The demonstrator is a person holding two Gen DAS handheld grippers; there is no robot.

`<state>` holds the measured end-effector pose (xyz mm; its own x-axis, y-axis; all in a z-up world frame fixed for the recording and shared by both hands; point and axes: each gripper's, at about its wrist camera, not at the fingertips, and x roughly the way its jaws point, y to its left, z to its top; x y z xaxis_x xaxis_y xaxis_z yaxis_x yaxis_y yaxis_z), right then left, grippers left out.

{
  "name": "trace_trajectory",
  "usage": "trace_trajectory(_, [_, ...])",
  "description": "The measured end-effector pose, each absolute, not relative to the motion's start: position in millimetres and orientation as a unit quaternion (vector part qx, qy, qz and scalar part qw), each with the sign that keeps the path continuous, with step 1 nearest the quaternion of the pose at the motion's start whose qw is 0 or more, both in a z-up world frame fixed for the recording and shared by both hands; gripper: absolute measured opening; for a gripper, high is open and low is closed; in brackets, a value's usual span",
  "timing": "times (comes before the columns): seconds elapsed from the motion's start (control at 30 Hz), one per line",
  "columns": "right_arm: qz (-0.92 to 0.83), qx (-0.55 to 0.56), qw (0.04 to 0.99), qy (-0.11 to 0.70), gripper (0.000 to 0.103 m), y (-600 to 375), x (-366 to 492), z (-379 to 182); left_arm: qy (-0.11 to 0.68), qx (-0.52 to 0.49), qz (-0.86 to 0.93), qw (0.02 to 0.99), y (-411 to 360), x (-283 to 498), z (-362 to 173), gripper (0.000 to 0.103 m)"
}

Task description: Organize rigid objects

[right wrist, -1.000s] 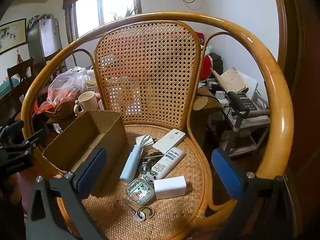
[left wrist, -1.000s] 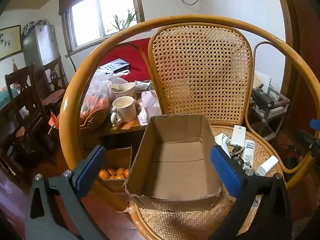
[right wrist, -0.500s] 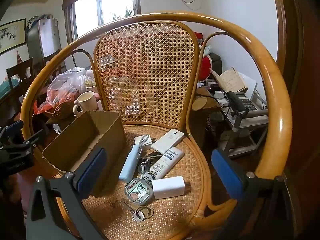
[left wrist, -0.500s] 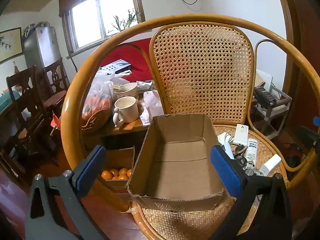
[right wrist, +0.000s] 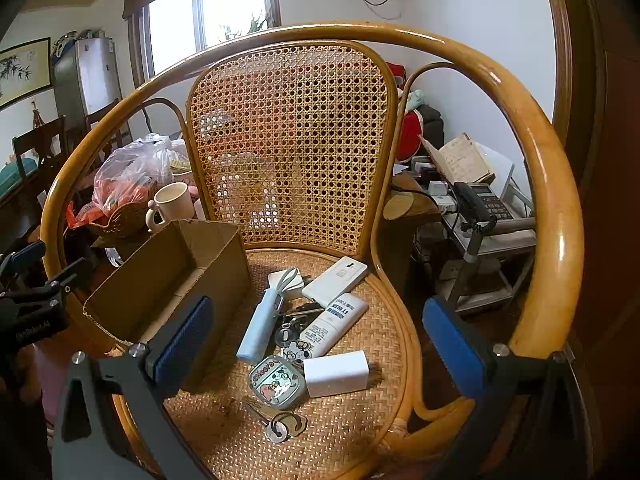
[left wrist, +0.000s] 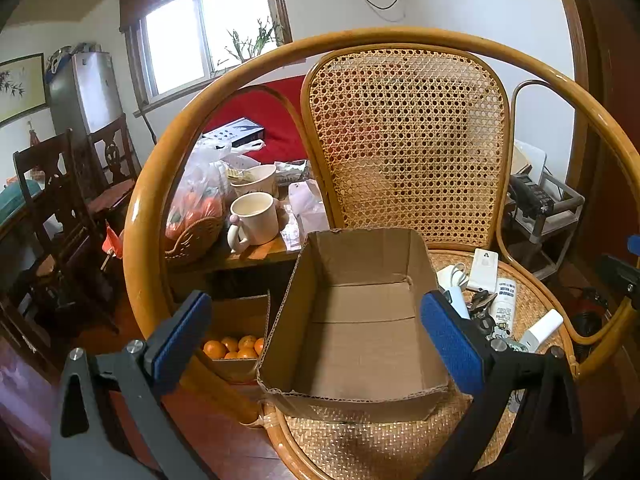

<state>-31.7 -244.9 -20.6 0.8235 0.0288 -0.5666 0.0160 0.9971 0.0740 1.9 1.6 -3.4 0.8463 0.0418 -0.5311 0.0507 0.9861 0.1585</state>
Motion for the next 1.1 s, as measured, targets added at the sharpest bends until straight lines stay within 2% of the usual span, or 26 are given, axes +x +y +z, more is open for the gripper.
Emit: trace_trajectory(1.1, [0.004,0.037,0.953,0.3,0.103,-243.7,-31.2,-21.8,0.28,0.083,0.002,0.956,1.6,2.6,-3.0,0.103])
